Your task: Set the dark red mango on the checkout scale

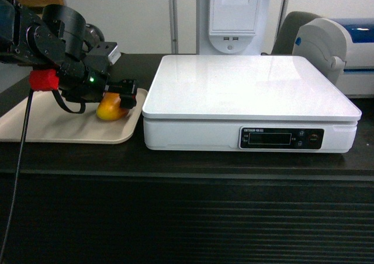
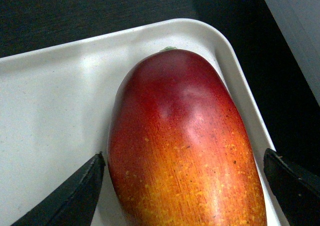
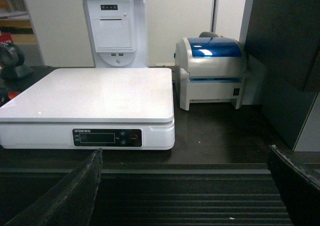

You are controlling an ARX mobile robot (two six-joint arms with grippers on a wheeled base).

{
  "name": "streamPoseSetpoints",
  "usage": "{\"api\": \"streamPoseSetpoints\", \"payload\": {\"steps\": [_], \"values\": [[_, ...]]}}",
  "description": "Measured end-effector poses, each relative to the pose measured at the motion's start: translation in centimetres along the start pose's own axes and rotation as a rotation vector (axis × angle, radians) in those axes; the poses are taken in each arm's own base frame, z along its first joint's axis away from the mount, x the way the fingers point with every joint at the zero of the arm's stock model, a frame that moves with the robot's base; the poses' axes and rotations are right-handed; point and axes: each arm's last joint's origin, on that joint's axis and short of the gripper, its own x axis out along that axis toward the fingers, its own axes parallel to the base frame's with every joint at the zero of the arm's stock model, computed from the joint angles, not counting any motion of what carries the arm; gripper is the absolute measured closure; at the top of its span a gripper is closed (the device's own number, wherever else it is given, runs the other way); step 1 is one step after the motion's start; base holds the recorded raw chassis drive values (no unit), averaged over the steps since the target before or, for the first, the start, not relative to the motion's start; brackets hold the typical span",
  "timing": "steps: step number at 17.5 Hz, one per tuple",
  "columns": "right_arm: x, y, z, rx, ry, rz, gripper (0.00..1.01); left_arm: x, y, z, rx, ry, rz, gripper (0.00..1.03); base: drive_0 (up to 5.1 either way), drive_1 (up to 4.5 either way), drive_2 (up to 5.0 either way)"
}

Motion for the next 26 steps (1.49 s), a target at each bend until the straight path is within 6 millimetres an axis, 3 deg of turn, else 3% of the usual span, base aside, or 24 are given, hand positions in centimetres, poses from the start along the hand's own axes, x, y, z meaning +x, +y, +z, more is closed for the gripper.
{"api": "streamPoseSetpoints", "payload": {"steps": [2, 4, 8, 10, 12, 15, 17, 19, 21, 24, 26], "values": [[0.0, 0.0, 0.0, 0.000, 0.000, 0.000, 0.03, 0.0, 0.0, 0.1, 0.002, -0.008, 0.005, 0.32, 0.0, 0.00, 0.0], [0.0, 0.0, 0.0, 0.000, 0.000, 0.000, 0.03, 0.0, 0.0, 0.1, 0.002, -0.011, 0.008, 0.40, 0.0, 0.00, 0.0], [0.0, 0.0, 0.0, 0.000, 0.000, 0.000, 0.03, -0.4, -0.1, -0.1, 0.005, -0.024, 0.018, 0.42, 0.0, 0.00, 0.0], [0.0, 0.0, 0.0, 0.000, 0.000, 0.000, 0.03, -1.6, -0.2, 0.5, 0.015, -0.055, 0.031, 0.42, 0.0, 0.00, 0.0], [0.0, 0.0, 0.0, 0.000, 0.000, 0.000, 0.03, -4.1, -1.1, 2.4, 0.047, -0.128, 0.038, 0.42, 0.0, 0.00, 0.0], [0.0, 0.0, 0.0, 0.000, 0.000, 0.000, 0.03, -7.9, -4.3, 5.8, 0.096, -0.244, 0.006, 0.42, 0.0, 0.00, 0.0], [0.0, 0.0, 0.0, 0.000, 0.000, 0.000, 0.03, -9.3, -8.4, 7.3, 0.126, -0.287, -0.060, 0.42, 0.0, 0.00, 0.0], [0.0, 0.0, 0.0, 0.000, 0.000, 0.000, 0.03, -9.4, -13.8, 7.2, 0.134, -0.272, -0.149, 0.42, 0.0, 0.00, 0.0], [0.0, 0.0, 0.0, 0.000, 0.000, 0.000, 0.03, -9.8, -17.3, 7.6, 0.145, -0.280, -0.196, 0.42, 0.0, 0.00, 0.0], [0.0, 0.0, 0.0, 0.000, 0.000, 0.000, 0.03, -9.3, -21.7, 7.8, 0.147, -0.280, -0.260, 0.42, 0.0, 0.00, 0.0], [0.0, 0.0, 0.0, 0.000, 0.000, 0.000, 0.03, -7.6, -23.7, 6.8, 0.133, -0.227, -0.280, 0.42, 0.0, 0.00, 0.0]]}}
